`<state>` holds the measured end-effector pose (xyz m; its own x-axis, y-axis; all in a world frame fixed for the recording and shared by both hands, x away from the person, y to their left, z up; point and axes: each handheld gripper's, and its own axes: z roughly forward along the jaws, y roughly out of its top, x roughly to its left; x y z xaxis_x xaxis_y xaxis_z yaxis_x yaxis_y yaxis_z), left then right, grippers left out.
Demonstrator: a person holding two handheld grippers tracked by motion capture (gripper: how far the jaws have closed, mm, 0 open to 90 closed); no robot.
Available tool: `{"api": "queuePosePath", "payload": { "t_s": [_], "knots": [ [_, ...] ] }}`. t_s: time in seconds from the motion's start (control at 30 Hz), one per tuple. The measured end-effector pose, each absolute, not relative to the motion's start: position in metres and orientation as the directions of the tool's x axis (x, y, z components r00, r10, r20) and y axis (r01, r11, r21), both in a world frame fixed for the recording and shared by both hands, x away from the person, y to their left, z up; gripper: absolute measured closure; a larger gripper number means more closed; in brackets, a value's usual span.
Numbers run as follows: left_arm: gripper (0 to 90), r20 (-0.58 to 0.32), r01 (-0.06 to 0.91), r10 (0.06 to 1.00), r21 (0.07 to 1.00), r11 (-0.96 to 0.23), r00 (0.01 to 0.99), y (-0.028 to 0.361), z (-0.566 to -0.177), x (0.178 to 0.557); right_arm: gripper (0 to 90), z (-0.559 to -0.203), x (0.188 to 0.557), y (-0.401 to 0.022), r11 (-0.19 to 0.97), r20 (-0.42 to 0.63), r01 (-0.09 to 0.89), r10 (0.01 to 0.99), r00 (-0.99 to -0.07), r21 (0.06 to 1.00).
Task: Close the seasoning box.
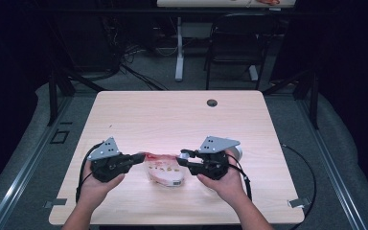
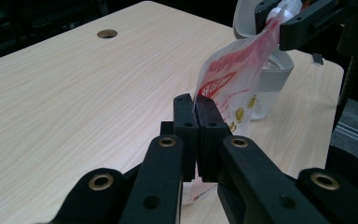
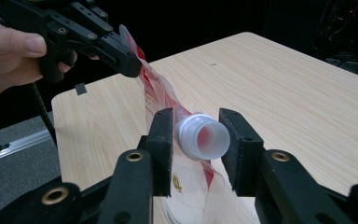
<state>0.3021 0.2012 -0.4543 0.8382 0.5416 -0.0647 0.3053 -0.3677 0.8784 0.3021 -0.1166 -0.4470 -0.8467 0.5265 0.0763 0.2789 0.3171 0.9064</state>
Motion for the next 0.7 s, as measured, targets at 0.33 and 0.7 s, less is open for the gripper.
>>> {"api": "queuePosePath", "payload": {
  "t_s": [0.33,0.7],
  "knots": [
    [84.4,-0.078,0.312,0.544,0.882,-0.353,0.836,0.203,-0.455,0.303,62.2,-0.437,0.306,-0.113,0.354,0.068,0.277,0.503,-0.862,0.893],
    [71.6,-0.093,0.325,0.54,0.878,-0.353,0.837,0.206,-0.456,0.301,62.4,-0.416,0.307,-0.102,0.42,-0.003,0.229,0.484,-0.875,0.878]
  ]
}}
